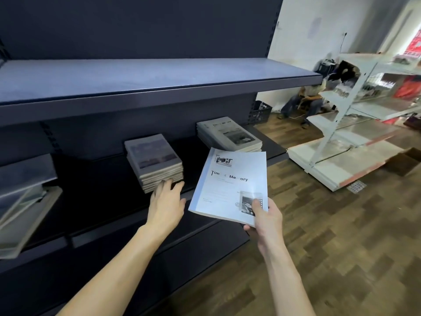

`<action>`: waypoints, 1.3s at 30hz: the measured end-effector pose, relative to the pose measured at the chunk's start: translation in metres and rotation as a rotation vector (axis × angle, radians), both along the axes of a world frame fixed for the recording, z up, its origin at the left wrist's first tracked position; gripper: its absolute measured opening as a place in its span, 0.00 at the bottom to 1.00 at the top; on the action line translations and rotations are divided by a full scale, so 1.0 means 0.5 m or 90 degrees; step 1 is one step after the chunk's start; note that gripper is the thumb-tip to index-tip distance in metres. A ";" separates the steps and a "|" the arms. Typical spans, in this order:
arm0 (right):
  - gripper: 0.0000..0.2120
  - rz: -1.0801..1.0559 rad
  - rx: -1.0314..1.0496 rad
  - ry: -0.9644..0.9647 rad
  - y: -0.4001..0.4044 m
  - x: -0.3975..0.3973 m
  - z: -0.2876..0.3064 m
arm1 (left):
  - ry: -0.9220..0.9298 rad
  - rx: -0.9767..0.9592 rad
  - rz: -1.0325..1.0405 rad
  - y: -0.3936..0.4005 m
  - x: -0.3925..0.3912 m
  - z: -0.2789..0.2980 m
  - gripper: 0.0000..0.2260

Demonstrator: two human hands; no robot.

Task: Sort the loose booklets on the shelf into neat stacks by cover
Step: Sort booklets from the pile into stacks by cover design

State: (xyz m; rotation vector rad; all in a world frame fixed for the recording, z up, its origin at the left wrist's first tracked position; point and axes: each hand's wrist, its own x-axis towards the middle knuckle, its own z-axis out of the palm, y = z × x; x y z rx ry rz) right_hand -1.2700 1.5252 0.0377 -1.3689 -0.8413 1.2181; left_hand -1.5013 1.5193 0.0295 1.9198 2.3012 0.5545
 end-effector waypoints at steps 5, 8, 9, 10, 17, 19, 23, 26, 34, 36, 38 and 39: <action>0.07 -0.005 0.004 -0.001 0.047 0.039 -0.008 | 0.010 -0.006 -0.010 0.043 0.036 -0.014 0.23; 0.07 -0.008 -0.005 0.006 0.087 0.049 -0.016 | 0.001 -0.012 -0.017 0.084 0.048 -0.021 0.23; 0.07 -0.008 -0.008 0.006 0.102 0.051 -0.018 | -0.005 -0.016 -0.018 0.100 0.051 -0.024 0.23; 0.07 -0.006 -0.009 0.004 0.120 0.053 -0.019 | -0.013 -0.019 -0.020 0.119 0.053 -0.027 0.23; 0.07 0.025 -0.013 -0.038 0.262 0.064 -0.002 | -0.074 -0.045 -0.025 0.268 0.078 -0.042 0.23; 0.07 0.032 -0.018 -0.054 0.309 0.068 0.002 | -0.087 -0.056 -0.039 0.312 0.082 -0.052 0.23; 0.07 0.061 -0.026 -0.077 0.390 0.073 0.006 | -0.129 -0.067 -0.055 0.375 0.079 -0.070 0.25; 0.06 0.090 -0.030 -0.092 0.444 0.072 0.006 | -0.134 -0.068 -0.052 0.412 0.077 -0.076 0.25; 0.10 0.196 -0.025 -0.147 0.579 0.085 -0.007 | -0.188 -0.108 0.041 0.501 0.092 -0.087 0.23; 0.13 0.225 -0.039 -0.174 0.620 0.094 -0.015 | -0.187 -0.107 0.079 0.522 0.102 -0.091 0.23; 0.13 0.247 -0.044 -0.199 0.652 0.100 -0.015 | -0.165 -0.119 0.118 0.534 0.113 -0.088 0.25; 0.13 0.261 -0.036 -0.221 0.669 0.105 -0.012 | -0.156 -0.124 0.140 0.542 0.122 -0.085 0.26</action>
